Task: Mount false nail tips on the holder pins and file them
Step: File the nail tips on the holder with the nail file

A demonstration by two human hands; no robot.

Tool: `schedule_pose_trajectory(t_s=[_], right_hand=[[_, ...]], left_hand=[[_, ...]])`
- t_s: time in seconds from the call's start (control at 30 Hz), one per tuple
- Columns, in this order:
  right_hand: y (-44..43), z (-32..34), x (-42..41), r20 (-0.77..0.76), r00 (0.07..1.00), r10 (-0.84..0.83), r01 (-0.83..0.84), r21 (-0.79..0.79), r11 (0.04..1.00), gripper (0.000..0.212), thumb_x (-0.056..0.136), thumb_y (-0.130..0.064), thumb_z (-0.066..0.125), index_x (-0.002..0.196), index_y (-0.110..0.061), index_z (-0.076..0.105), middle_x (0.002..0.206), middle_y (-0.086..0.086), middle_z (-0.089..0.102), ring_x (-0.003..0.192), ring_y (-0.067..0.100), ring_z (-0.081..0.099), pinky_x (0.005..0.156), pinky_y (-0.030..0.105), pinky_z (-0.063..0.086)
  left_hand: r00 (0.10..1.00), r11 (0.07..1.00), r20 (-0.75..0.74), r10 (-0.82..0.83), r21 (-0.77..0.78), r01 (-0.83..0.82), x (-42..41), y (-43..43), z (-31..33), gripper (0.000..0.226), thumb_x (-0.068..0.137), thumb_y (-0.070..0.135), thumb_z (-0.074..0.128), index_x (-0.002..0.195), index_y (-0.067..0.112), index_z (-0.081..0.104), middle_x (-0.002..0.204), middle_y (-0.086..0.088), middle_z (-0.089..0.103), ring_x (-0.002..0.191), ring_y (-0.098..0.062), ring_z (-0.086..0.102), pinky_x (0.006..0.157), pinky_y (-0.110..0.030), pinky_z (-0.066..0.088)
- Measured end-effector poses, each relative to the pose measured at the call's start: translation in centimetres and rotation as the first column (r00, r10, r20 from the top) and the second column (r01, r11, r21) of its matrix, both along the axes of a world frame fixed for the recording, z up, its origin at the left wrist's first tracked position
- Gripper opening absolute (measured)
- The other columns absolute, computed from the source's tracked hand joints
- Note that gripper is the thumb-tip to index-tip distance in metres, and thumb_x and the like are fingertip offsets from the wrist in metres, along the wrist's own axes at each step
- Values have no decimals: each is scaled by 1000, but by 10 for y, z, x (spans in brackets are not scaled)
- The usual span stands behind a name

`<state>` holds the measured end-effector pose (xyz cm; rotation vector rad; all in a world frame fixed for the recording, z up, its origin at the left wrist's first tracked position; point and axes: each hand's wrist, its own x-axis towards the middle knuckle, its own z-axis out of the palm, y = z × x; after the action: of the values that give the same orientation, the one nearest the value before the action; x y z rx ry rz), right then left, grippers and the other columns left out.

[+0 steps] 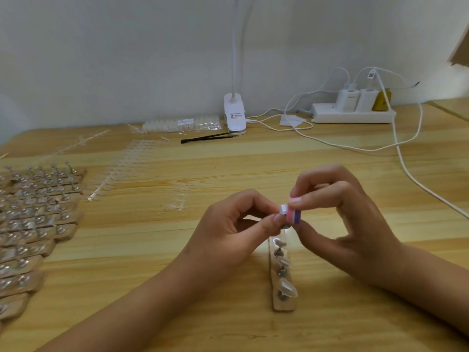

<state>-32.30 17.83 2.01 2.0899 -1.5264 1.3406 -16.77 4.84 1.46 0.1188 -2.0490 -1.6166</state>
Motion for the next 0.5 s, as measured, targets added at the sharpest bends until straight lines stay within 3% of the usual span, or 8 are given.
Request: schedule_pose_trajectory(t_s=[0.13, 0.27, 0.37, 0.43, 0.5], right_hand=[[1, -2, 4, -72, 996, 47, -49, -34, 998, 22, 94, -19, 63, 113, -21, 52, 110, -3, 53, 101, 14, 58, 83, 33, 47], [-7, -2, -17, 128, 988, -88, 82, 58, 995, 22, 88, -13, 67, 105, -20, 56, 106, 2, 56, 101, 22, 59, 87, 46, 50], [-9, -2, -25, 333, 939, -90, 75, 60, 995, 26, 88, -11, 69, 108, -21, 55, 107, 3, 56, 102, 22, 60, 93, 37, 52], [-9, -3, -24, 320, 945, -71, 57, 50, 997, 25, 89, -13, 65, 111, -20, 55, 109, 2, 55, 104, 21, 59, 94, 30, 50], [-9, -4, -20, 262, 963, -65, 53, 52, 997, 25, 88, -13, 61, 111, -18, 56, 109, 4, 55, 103, 24, 59, 93, 36, 50]], left_hand=[[1000, 1000, -6, 4, -13, -4, 0, -1, 2, 9, 86, 26, 69, 89, 18, 69, 83, 12, 70, 80, -3, 68, 72, -15, 52], [1000, 1000, 6, 8, -3, -8, -1, 0, 0, 11, 85, 29, 75, 87, 19, 70, 89, 4, 72, 88, -12, 71, 78, -25, 56], [1000, 1000, -25, 9, 11, -9, 0, 0, 2, 9, 87, 29, 67, 93, 22, 68, 99, 4, 71, 94, -15, 69, 80, -27, 56], [999, 997, -43, 27, 70, -23, 0, -3, 5, 10, 89, 27, 70, 94, 20, 66, 100, 1, 73, 91, -14, 70, 77, -23, 55], [998, 990, -44, 47, 134, -41, 0, -5, 6, 6, 87, 25, 67, 91, 21, 66, 87, -2, 74, 82, -14, 71, 72, -22, 55]])
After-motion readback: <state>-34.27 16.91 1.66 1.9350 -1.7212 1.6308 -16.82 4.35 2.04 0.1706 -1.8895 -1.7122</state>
